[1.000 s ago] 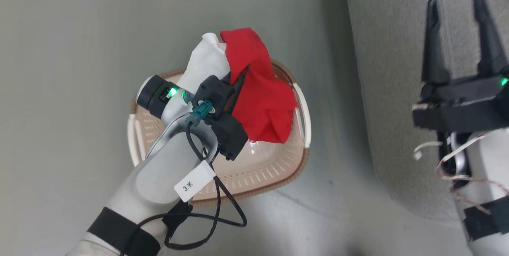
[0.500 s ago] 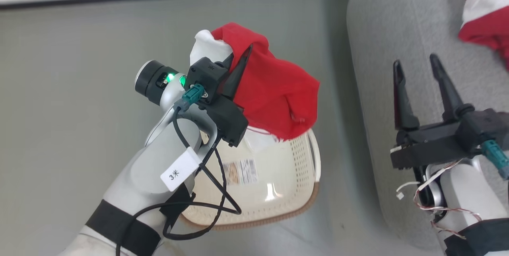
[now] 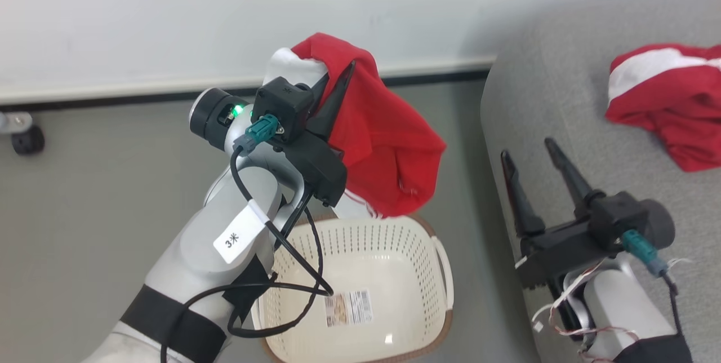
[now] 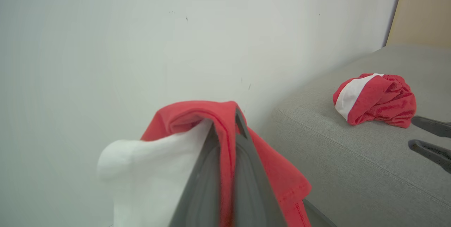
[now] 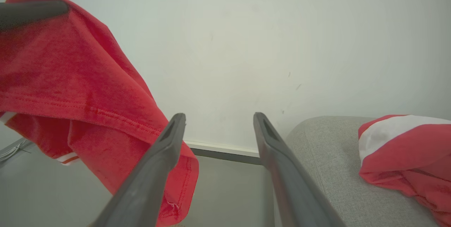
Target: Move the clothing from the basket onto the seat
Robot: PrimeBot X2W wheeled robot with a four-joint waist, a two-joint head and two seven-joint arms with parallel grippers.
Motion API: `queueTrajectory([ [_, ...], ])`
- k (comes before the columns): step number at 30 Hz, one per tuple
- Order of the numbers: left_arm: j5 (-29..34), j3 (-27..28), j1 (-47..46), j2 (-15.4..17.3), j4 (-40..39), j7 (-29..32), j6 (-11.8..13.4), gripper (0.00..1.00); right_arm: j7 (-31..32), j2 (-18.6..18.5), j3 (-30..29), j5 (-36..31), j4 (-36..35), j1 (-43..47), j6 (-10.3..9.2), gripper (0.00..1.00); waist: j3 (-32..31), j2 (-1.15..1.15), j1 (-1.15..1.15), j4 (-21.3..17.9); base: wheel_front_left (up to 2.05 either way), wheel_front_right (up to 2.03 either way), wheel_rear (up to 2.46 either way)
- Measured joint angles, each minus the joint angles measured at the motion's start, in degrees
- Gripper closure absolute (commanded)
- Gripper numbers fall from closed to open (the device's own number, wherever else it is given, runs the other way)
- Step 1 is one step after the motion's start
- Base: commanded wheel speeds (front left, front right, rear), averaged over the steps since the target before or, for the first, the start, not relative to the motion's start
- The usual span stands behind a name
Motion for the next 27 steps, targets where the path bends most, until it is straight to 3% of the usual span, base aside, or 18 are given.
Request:
queueTrajectory([
  [14,-4.8,-5.4,3.9,-0.1,-2.0,0.0,-1.0,1.00,0.0,1.4,5.9,-1.4,6.0,2.9,3.10,0.00,-11.8,0.00,0.00,0.8,0.00,0.00,0.00],
  [27,-8.2,-11.8,5.4,0.0,-8.5,0.1,-0.4,1.00,0.1,4.2,11.3,-1.5,13.7,-2.4,4.76,0.00,-15.0,0.01,0.01,5.5,0.00,0.00,0.00],
])
